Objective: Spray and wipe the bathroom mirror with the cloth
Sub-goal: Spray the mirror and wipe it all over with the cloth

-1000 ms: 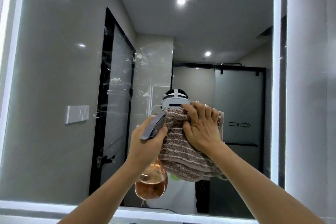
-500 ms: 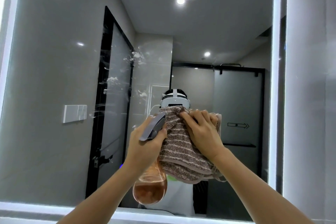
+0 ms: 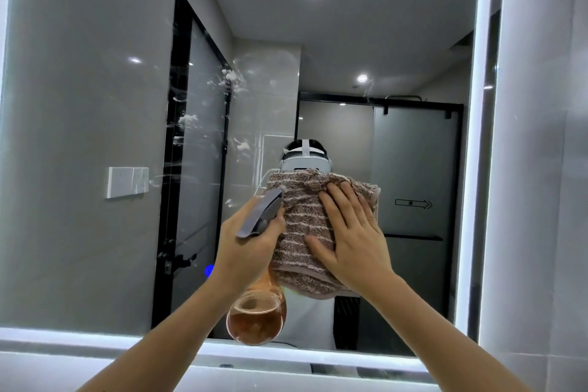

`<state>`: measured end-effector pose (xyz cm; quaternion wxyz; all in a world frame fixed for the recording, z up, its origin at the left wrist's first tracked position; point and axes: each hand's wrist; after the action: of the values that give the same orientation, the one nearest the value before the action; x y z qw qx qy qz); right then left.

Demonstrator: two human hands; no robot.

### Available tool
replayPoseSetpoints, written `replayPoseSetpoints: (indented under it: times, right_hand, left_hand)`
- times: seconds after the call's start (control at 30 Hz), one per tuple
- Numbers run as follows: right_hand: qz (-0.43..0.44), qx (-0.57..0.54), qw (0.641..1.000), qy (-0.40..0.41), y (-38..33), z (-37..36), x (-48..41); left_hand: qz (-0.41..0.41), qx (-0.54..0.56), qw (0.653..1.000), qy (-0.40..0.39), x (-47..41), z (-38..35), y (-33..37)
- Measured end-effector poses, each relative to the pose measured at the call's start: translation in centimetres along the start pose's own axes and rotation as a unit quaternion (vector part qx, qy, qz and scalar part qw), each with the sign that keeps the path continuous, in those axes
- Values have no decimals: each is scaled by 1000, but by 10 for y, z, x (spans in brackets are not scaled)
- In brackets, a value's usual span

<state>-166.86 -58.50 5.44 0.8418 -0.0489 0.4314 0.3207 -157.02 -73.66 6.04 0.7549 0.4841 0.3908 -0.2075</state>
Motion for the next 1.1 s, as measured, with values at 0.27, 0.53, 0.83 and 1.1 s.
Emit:
replayPoseSetpoints:
  times: [0.27, 0.53, 0.83, 1.1]
  right_hand:
    - [-66, 11, 998, -4, -27, -6, -1]
    - [-113, 16, 993, 11, -31, -22, -9]
    - [-107, 19, 994, 5, -32, -21, -10]
    - [-111, 17, 994, 7, -34, -22, -10]
  left_hand:
    - [18, -21, 1000, -2, 8, 0, -6]
    - [44, -4, 998, 34, 13, 19, -13]
    - [87, -15, 992, 86, 21, 24, -10]
    - [48, -25, 988, 142, -14, 38, 7]
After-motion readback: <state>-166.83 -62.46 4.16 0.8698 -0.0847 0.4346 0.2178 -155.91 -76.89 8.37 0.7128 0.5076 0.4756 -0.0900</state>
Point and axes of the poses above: each hand's wrist, its own x-axis away from the middle knuckle, its own z-axis out of the back of the hand, y = z × x, and after that the axes turned 15 degrees about -y, right-handed
